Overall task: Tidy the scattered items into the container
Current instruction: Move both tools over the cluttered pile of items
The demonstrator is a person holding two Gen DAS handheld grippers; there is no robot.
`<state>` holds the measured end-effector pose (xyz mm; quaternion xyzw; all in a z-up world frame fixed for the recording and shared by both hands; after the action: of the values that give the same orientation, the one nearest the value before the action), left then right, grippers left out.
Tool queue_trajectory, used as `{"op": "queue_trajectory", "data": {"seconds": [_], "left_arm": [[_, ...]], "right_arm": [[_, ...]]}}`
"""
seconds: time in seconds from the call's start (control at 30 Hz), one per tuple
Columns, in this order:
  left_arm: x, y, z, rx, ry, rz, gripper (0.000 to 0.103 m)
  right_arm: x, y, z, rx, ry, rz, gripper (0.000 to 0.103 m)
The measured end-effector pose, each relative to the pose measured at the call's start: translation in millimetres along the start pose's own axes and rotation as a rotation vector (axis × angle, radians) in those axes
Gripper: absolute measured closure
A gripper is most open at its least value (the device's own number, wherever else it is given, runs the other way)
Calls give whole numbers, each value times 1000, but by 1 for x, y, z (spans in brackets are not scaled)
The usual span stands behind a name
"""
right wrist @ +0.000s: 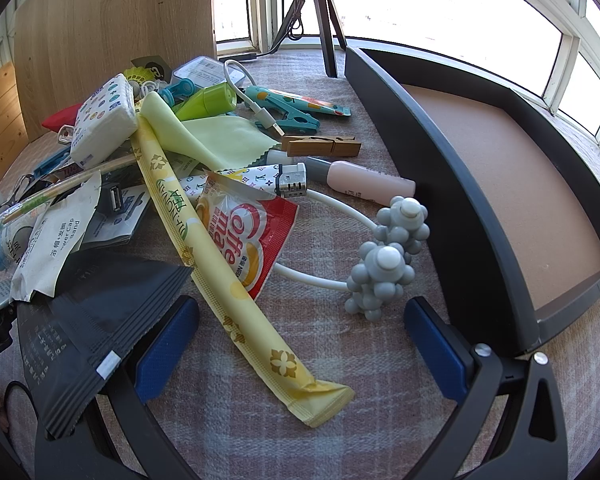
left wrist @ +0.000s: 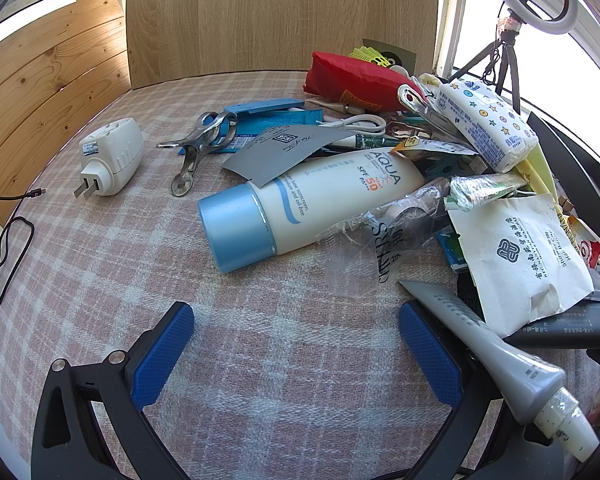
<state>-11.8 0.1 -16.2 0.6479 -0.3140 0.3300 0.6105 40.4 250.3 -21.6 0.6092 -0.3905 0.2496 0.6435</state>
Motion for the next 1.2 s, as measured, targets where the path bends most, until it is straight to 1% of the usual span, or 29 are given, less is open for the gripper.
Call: {"op": "queue_trajectory", "data": {"seconds": [0.53,0.63,0.73,0.83,0.93,1.07,1.2], "left_arm": [[-2,1,1,-19,-10,16,0],[0,1,0,-43,-26,37,0],[2,3,4,-55,-44,79,1],[12,0,10,-55,-69,105,1],[32,2,17,-79,-78,83,1],[60,8,33,-83,-102,53,1],[88,15,49,-87,-126,24,1]], "right_arm": [[-2,1,0,33,23,26,0],[-1,1,0,45,35,55,0],[1,0,0,61,40,95,0],[17,-7,-6,85,32,99,1],[46,-14,-18,95,20,68,1],[88,-16,-45,27,28,8,1],[117,-6,-62,-11,24,-54,2]]}}
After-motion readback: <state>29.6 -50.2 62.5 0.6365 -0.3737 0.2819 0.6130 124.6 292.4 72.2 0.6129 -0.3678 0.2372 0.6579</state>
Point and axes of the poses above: each gripper's, at about its wrist camera, not at the fingertips, and x roughly against the way its jaws point, z to its left, y to its top, the point moved 2 cm from there along -x, roughly the way its jaws point, and after that the axes turned 4 degrees about x, right-handed, at the moved point
